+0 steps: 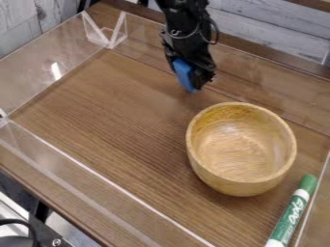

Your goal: Remove the blue block from inside the brown bowl and put it on the table

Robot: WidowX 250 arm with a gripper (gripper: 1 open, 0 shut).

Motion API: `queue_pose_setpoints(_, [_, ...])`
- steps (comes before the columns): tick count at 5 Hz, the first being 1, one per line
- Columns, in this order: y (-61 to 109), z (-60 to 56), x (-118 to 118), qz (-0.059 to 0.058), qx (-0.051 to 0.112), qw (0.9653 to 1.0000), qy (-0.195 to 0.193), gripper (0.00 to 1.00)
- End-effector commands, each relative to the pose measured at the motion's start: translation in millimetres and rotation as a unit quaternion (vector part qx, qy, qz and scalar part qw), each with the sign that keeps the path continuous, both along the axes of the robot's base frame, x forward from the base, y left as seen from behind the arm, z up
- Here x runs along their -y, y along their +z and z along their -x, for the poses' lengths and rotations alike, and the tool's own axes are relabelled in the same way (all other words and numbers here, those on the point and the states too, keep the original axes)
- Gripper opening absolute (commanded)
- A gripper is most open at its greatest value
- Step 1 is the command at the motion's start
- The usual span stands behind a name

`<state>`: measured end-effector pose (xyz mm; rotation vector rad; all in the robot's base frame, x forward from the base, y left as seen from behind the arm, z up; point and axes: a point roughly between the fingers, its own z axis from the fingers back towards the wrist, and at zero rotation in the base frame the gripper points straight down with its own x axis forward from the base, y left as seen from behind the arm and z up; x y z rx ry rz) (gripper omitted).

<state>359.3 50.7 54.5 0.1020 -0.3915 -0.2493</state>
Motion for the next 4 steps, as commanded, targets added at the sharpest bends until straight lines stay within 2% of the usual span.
queue_pose_setpoints(1, [10.4,-5.4,-5,-0.002,0.021,0.9998,0.005,1.00])
queue_pose_setpoints(4, [22.3,-2.0,-6,-0.007,0.022,0.9996,0.014,1.00])
